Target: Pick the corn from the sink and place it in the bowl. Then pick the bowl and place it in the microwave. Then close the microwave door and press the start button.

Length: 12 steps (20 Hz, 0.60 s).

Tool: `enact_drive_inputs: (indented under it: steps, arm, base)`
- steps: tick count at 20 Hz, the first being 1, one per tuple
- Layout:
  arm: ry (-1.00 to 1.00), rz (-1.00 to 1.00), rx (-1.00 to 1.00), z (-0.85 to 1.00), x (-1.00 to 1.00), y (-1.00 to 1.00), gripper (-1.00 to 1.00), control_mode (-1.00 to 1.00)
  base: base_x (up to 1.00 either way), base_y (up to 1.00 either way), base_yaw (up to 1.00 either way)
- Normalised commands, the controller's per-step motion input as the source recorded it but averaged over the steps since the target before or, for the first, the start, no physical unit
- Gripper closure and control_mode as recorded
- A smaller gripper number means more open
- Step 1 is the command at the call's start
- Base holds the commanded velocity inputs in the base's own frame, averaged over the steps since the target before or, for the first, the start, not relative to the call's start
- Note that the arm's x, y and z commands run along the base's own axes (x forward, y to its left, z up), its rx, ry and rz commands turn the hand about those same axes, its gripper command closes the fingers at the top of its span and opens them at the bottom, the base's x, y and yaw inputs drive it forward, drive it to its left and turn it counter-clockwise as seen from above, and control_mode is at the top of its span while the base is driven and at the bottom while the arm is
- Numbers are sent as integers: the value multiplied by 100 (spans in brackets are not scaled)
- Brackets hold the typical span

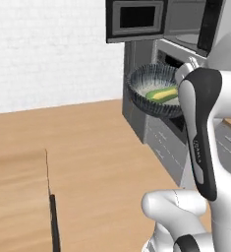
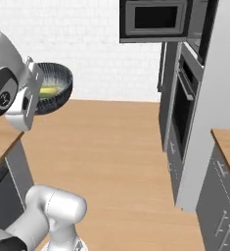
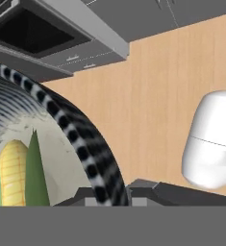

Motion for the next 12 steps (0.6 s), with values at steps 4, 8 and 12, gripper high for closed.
enact_drive_inputs:
  steps: [4, 8, 12]
  arm:
    - [0, 0, 0, 0, 0, 0, 100, 100]
    - [0, 0, 0, 0, 0, 0, 100, 100]
    - [0, 0, 0, 0, 0, 0, 100, 100]
  base:
    - [97, -8, -33]
    - [92, -2, -38]
    - [78, -7, -42]
